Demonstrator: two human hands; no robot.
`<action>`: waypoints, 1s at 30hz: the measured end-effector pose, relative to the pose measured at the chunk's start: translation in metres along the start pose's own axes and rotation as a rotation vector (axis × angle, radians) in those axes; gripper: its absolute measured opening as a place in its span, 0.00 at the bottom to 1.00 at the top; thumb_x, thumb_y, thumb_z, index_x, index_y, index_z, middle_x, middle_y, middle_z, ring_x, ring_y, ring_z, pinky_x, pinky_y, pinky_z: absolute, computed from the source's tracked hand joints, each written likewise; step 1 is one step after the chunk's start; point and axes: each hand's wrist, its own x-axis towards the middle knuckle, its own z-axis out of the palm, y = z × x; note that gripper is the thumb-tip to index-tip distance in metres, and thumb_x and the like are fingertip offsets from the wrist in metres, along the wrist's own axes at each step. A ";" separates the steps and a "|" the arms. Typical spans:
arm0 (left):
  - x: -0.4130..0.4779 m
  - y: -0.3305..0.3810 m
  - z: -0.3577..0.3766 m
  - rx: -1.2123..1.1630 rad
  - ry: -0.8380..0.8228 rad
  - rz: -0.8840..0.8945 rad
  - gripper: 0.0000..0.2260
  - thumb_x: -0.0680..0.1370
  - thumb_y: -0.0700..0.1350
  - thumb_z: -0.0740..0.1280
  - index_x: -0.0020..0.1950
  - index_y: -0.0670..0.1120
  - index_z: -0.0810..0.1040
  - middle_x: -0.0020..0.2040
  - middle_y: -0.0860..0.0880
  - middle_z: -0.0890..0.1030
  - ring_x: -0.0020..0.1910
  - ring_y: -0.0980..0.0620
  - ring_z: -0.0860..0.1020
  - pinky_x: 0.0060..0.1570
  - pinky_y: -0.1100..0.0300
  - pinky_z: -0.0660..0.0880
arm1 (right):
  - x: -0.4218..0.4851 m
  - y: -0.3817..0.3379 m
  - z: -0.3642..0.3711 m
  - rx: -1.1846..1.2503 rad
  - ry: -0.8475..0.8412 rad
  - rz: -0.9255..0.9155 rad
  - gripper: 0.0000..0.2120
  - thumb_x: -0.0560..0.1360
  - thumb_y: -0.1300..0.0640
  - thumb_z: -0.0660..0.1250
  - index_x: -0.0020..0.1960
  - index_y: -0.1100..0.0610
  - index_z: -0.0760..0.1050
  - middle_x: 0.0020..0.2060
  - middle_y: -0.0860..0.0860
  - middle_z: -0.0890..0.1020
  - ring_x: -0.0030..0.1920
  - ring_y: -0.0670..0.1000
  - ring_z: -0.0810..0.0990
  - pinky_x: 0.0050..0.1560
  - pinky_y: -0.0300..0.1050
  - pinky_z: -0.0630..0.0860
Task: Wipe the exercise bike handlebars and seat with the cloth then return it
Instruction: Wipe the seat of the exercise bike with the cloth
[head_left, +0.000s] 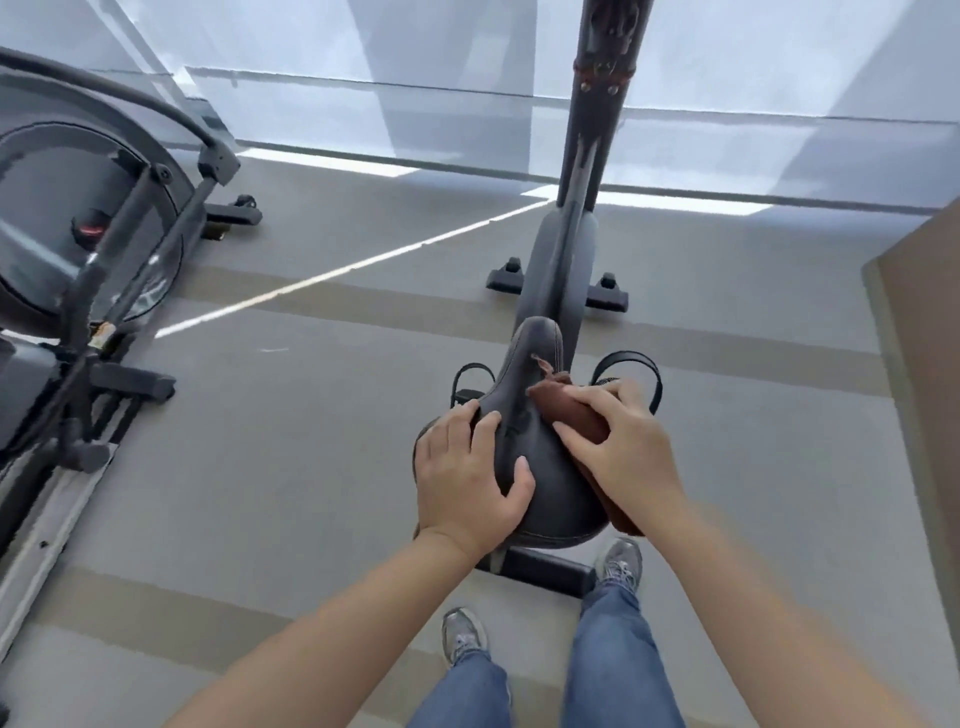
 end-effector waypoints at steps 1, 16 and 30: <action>0.000 0.000 0.000 -0.001 -0.001 0.005 0.22 0.68 0.53 0.59 0.53 0.40 0.78 0.55 0.40 0.78 0.53 0.39 0.76 0.53 0.45 0.71 | 0.009 -0.003 0.004 0.010 0.031 0.009 0.15 0.69 0.50 0.70 0.55 0.46 0.76 0.48 0.49 0.73 0.46 0.49 0.75 0.48 0.39 0.68; -0.002 -0.002 0.003 -0.011 0.016 0.034 0.22 0.69 0.53 0.58 0.53 0.40 0.78 0.54 0.41 0.78 0.53 0.39 0.75 0.54 0.45 0.71 | -0.042 -0.001 -0.009 0.057 -0.009 0.073 0.17 0.68 0.54 0.71 0.56 0.43 0.77 0.46 0.48 0.74 0.46 0.46 0.74 0.47 0.33 0.66; -0.004 -0.006 0.011 -0.006 0.063 0.066 0.23 0.69 0.53 0.56 0.53 0.39 0.77 0.54 0.40 0.78 0.51 0.38 0.75 0.53 0.44 0.71 | 0.002 -0.010 0.004 0.036 0.064 0.172 0.14 0.71 0.50 0.68 0.56 0.47 0.77 0.50 0.53 0.73 0.49 0.51 0.74 0.49 0.40 0.68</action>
